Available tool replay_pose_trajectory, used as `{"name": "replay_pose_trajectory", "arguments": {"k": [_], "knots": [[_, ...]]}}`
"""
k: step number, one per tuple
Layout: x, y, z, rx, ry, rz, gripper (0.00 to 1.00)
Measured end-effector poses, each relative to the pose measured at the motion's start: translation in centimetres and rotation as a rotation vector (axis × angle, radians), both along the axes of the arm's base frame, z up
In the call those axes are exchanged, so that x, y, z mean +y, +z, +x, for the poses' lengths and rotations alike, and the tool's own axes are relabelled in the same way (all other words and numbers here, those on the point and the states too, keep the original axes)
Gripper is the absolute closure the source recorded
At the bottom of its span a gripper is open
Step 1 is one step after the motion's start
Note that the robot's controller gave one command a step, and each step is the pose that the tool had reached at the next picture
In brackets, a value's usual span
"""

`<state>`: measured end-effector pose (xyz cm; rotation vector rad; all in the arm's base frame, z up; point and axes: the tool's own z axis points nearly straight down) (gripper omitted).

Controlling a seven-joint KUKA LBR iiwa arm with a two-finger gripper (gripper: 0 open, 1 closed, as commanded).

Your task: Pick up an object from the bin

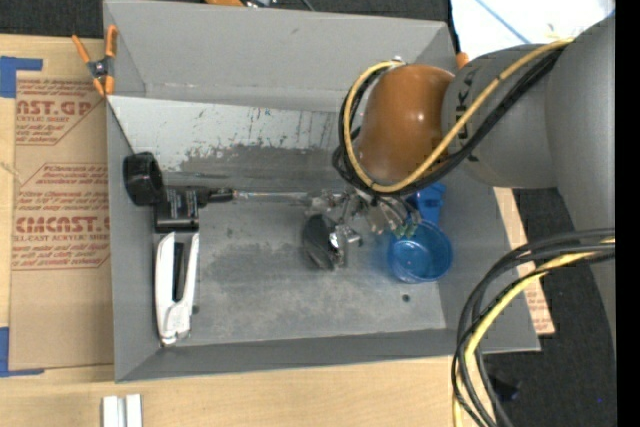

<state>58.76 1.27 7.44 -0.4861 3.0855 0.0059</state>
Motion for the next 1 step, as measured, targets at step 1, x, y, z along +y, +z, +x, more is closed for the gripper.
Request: {"name": "replay_pose_trajectory", "arguments": {"k": [1], "knots": [[0.00, 2.11, -0.33, 0.010, 0.000, -0.001, 1.00]]}}
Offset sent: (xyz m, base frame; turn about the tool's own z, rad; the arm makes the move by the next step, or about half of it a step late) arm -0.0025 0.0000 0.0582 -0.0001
